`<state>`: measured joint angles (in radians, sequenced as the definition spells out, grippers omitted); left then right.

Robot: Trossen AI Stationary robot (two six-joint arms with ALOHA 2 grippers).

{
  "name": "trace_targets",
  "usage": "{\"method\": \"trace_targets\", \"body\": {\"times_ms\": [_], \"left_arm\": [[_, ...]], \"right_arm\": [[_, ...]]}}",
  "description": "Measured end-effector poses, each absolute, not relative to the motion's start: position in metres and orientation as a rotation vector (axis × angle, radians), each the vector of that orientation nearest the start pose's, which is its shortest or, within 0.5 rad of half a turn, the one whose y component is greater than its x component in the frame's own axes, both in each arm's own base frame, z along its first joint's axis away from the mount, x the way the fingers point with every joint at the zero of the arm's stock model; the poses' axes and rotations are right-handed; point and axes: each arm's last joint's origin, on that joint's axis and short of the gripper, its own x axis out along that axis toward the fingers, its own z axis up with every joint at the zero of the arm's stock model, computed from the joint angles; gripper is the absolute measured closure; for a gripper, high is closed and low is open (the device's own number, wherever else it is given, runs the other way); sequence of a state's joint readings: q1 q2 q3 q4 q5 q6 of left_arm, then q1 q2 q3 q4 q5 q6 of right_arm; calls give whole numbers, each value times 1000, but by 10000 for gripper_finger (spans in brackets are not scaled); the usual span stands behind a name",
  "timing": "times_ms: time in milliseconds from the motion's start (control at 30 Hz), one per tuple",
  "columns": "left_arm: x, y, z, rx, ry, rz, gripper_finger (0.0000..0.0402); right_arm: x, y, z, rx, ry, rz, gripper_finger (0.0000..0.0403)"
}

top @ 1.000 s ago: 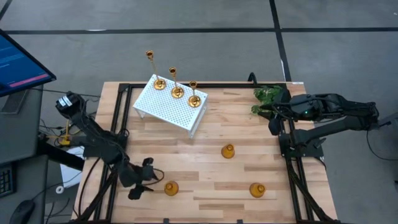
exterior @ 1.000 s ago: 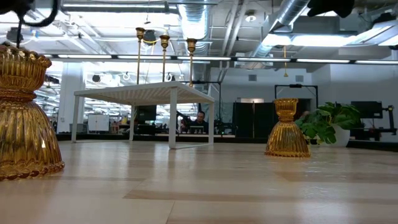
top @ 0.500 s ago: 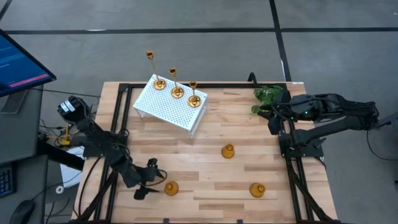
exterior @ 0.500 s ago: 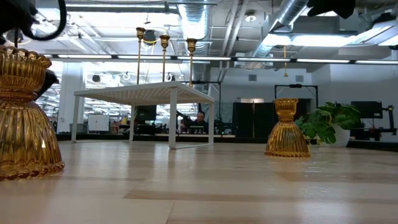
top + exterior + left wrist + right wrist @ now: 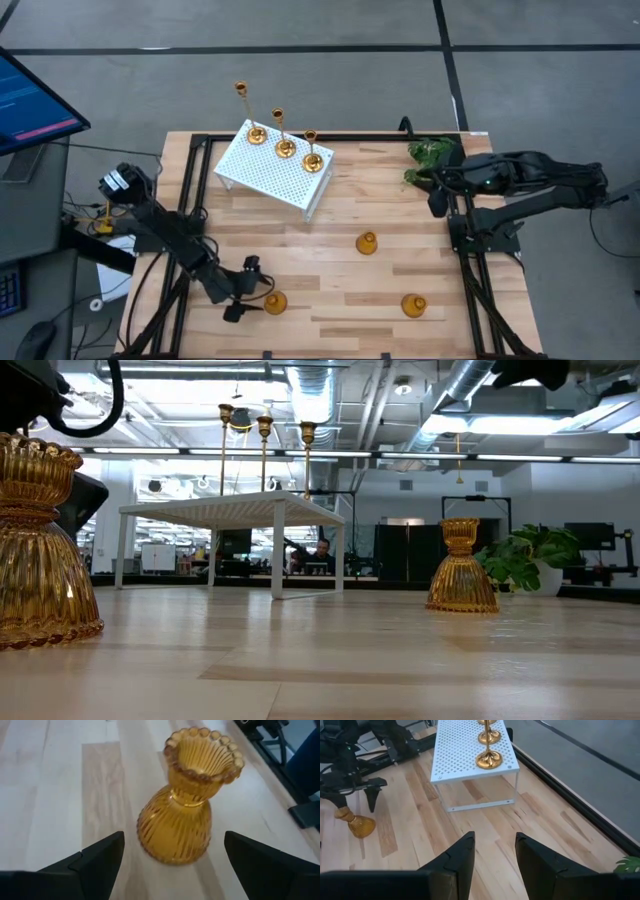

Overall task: Pick & Place candle stick holders
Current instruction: Put the bottom left brown glass candle holder on the shelf

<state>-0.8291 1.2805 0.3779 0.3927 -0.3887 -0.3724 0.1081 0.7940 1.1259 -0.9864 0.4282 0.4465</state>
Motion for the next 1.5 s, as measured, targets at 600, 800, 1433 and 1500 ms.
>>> {"method": "trace_targets", "body": {"times_ms": [600, 800, 1433, 1500], "left_arm": [[181, -166, 143, -3, 383, -407, 57], [191, -167, 137, -40, 356, -451, 57], [192, -167, 135, -48, 356, -441, 156], [192, -167, 136, -69, 358, -437, 164]], "right_arm": [[129, 2, 369, 252, 567, -434, 269], [129, 2, 369, 252, 570, -432, 269], [129, 2, 369, 250, 572, -433, 276], [129, 2, 369, 250, 572, -433, 276]]}}
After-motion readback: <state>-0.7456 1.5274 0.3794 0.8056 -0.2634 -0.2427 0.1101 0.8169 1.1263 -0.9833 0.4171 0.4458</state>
